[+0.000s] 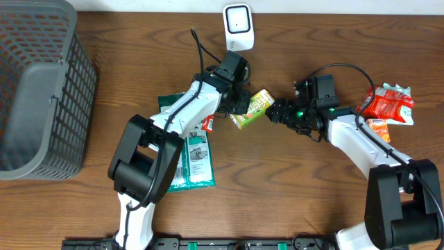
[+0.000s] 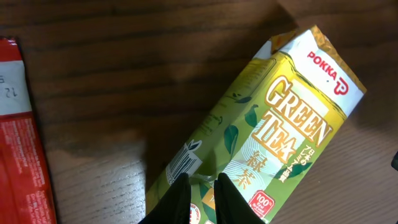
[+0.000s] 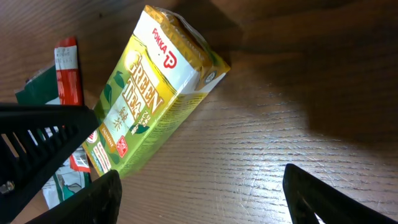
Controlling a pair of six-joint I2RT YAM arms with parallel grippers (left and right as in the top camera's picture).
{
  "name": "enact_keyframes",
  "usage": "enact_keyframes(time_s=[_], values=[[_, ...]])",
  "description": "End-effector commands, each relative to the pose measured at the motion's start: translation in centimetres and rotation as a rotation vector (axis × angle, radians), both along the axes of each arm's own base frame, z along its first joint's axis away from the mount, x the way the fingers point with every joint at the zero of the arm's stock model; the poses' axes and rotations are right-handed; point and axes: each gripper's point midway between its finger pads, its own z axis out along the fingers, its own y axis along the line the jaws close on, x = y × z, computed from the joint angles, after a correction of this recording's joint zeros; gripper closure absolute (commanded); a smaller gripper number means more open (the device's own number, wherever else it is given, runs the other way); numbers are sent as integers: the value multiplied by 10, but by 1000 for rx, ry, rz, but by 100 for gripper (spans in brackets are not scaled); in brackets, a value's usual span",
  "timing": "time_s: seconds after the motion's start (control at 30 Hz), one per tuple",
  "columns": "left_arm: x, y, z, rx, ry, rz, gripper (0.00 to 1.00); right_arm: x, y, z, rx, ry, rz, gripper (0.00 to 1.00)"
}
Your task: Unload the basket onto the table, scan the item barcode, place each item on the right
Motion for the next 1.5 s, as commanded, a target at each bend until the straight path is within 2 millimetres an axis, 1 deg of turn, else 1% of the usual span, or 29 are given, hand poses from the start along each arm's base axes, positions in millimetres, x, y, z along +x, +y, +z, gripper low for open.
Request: enact_keyframes(time_s=[0.0, 0.1, 0.27, 0.4, 0.5, 0.6, 0.7, 0.9, 1.07, 1.13, 1.2, 1.27, 1.33, 1.43, 1.47], values=[[7, 14, -16, 71, -6, 11, 78, -5, 2, -4, -20, 1, 19, 21], [9, 16, -17, 85, -22, -8, 75, -4, 2, -4, -22, 1, 17, 21], [5, 20, -22, 102, -16, -26, 74, -4, 2, -4, -22, 1, 18, 20], [12, 31, -24, 164, -47, 0, 74, -4, 2, -4, -22, 1, 17, 20], [15, 28, -23, 148, -56, 0, 74, -4, 2, -4, -22, 0, 18, 20], [17, 21, -15, 114, -61, -10, 74, -4, 1, -4, -24, 0, 17, 20], [23, 20, -10, 116, -85, -4, 74, -4, 1, -4, -25, 0, 16, 20], [41, 39, -8, 186, -153, 41, 73, -4, 1, -4, -25, -1, 16, 20], [51, 47, -6, 182, -174, 67, 72, -4, 1, -4, -25, -3, 16, 20], [54, 50, -6, 181, -176, 75, 69, -3, 1, -4, -25, -3, 16, 20], [52, 54, -7, 181, -159, 95, 69, -3, 1, -4, -25, -4, 16, 20], [47, 57, -10, 181, -126, 125, 69, -3, 1, -4, -24, -4, 16, 20], [44, 58, -11, 194, -117, 119, 69, -3, 1, -4, -25, -4, 16, 20], [51, 67, -9, 230, -149, 139, 69, -2, 1, -4, -24, -8, 16, 20], [51, 67, -10, 225, -144, 140, 69, -3, 2, -4, -24, -8, 16, 20]])
